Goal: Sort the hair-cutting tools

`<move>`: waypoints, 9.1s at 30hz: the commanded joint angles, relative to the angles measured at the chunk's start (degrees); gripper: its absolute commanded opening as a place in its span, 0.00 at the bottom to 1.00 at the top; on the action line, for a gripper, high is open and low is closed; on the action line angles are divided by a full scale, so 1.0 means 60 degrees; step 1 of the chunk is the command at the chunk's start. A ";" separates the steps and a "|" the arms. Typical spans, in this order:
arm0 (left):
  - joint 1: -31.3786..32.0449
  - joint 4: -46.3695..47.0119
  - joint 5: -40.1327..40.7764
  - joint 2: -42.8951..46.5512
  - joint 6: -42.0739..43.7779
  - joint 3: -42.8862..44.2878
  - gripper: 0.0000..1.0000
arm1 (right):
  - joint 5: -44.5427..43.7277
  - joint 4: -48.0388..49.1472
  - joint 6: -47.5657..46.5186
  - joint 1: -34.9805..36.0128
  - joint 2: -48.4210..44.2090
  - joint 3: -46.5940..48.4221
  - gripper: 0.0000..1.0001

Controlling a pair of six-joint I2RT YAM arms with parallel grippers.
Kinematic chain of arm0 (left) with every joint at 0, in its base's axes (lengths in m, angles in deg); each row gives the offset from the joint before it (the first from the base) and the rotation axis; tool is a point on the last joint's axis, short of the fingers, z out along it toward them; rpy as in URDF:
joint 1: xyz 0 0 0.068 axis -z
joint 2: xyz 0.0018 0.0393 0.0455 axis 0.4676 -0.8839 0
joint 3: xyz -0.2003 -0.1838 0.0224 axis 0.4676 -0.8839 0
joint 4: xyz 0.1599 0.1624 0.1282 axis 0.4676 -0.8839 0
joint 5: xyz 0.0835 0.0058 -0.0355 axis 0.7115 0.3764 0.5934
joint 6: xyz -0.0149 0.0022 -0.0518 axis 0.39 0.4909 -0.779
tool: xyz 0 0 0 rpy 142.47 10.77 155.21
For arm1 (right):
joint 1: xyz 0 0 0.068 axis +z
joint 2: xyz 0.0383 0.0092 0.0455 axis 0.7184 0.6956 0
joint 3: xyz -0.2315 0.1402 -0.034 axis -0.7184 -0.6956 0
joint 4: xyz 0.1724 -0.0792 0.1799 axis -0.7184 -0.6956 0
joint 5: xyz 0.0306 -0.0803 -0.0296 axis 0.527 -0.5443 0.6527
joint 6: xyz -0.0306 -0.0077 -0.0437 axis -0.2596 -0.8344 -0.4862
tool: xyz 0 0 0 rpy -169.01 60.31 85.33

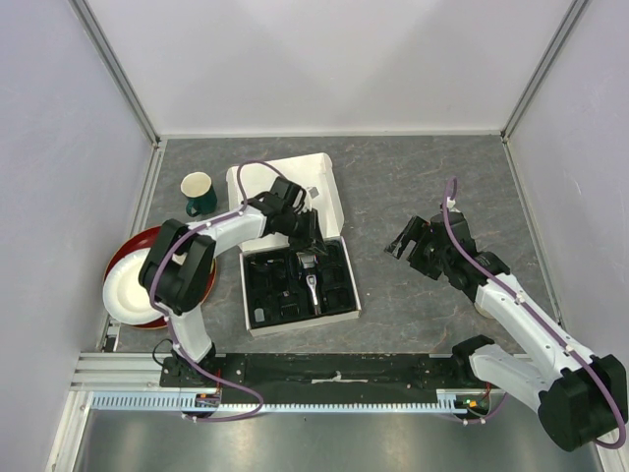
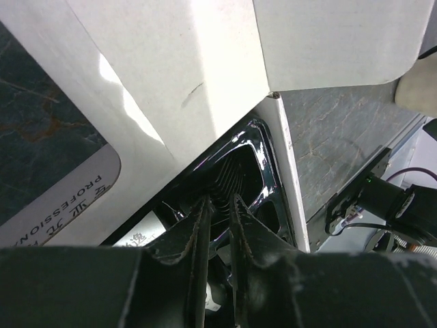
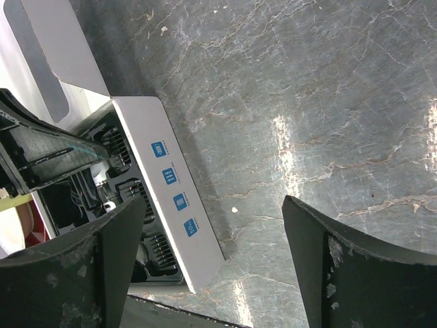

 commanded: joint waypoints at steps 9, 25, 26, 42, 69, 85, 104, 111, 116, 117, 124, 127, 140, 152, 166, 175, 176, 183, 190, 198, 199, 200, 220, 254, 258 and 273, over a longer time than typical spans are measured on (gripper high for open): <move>0.0185 -0.0260 0.0744 0.0008 -0.0139 0.0562 0.27 | 0.0084 0.0282 0.0085 -0.0027 -0.0168 -0.0110 0.88; 0.0171 -0.3534 0.7267 0.5543 -0.1059 -0.0989 0.50 | 0.0172 0.0019 -0.1131 -0.0012 0.0138 0.0315 0.88; 0.0185 -0.3861 0.7771 0.5691 -0.1279 -0.1122 0.50 | 0.0172 0.0033 -0.1175 -0.0012 0.0226 0.0358 0.88; -0.0049 -0.5930 1.1059 0.6368 -0.3654 -0.2601 0.52 | 0.0011 0.1116 -0.0985 0.0909 0.2437 0.0813 0.82; -0.0210 -0.0672 0.5081 0.4668 -0.1574 -0.3936 0.50 | -0.0223 0.2656 -0.0325 0.1951 0.4329 0.0447 0.73; -0.0225 0.0809 0.4450 0.2091 -0.0358 -0.1740 0.52 | -0.1043 0.2553 0.0070 0.1819 0.4125 0.0520 0.72; -0.0708 -0.0362 0.6442 0.2396 -0.0431 -0.0889 0.56 | -0.2948 0.0649 -0.0867 0.1292 0.3246 0.2043 0.95; -0.1806 -0.0363 0.5902 0.2412 -0.0724 -0.0028 0.57 | -0.2700 0.0429 -0.0999 -0.0579 0.2600 0.2336 0.86; -0.2100 -0.0275 0.5622 0.1068 -0.0593 0.1452 0.57 | -0.2963 0.0297 -0.1029 -0.1417 0.3126 0.2891 0.77; -0.2114 -0.0246 0.5608 0.0774 -0.0535 0.1992 0.57 | -0.2963 0.0297 -0.1029 -0.1563 0.3432 0.2980 0.73; -0.2231 -0.0230 0.5489 -0.1569 -0.0372 0.4148 0.53 | -0.2657 0.0910 -0.1320 -0.2048 0.5264 0.3887 0.71; -0.2261 -0.0553 0.5403 -0.2698 -0.0373 0.5159 0.50 | -0.2729 0.1379 -0.1585 -0.2107 0.6099 0.4035 0.74; -0.2290 0.1730 0.1905 -0.3272 0.0608 0.4913 0.47 | -0.0298 0.3167 -0.2215 -0.2151 0.7830 0.4724 0.75; -0.2510 0.3515 0.0613 -0.1663 -0.0431 0.3069 0.48 | 0.0509 0.3812 -0.2127 -0.2136 0.6221 0.4036 0.75; -0.2641 0.4075 0.0481 0.0154 -0.0768 0.1076 0.49 | 0.0611 0.3476 -0.1893 -0.2136 0.3964 0.2908 0.75; -0.2671 0.4442 -0.0017 0.1122 -0.0944 -0.0331 0.48 | 0.1124 0.2934 -0.1995 -0.2151 0.2178 0.2190 0.76; -0.2656 0.4514 -0.0032 0.1195 -0.0973 -0.0520 0.48 | 0.1109 0.2789 -0.1981 -0.2151 0.2089 0.2132 0.76; -0.2656 0.4355 -0.0237 0.1664 -0.1368 -0.0932 0.48 | 0.1271 0.2480 -0.1864 -0.2151 0.1502 0.1678 0.76; -0.2671 0.4033 0.0011 0.2205 -0.1574 -0.1488 0.48 | 0.1300 0.2231 -0.1732 -0.2151 0.1326 0.1165 0.76; -0.2656 0.3256 0.1826 0.3260 -0.1267 -0.2031 0.49 | 0.1183 0.1938 -0.1688 -0.2151 0.0902 0.0448 0.75; -0.2656 0.2719 0.2060 0.3348 -0.1252 -0.2075 0.49 | 0.1139 0.1894 -0.1673 -0.2165 0.0829 0.0403 0.75; -0.2656 0.2684 0.2309 0.3567 -0.1223 -0.2119 0.49 | 0.1037 0.1894 -0.1659 -0.2151 0.0799 0.0359 0.75; -0.2627 0.4427 -0.0296 0.4213 -0.1120 -0.3569 0.42 | 0.2281 0.2670 -0.1497 -0.2151 0.0945 -0.0242 0.75; -0.2627 0.2977 0.2794 0.3715 -0.1515 -0.3043 0.42 | 0.0083 0.3402 -0.0838 -0.2151 0.2029 0.0769 0.70; -0.2627 0.3678 0.2184 0.3715 -0.1516 -0.2925 0.43 | 0.0610 0.3592 -0.0896 -0.2151 0.2058 0.0798 0.70; -0.2144 0.4969 0.0276 0.4125 -0.0901 -0.3554 0.43 | 0.1549 0.3564 -0.0779 -0.2136 0.1663 0.0169 0.68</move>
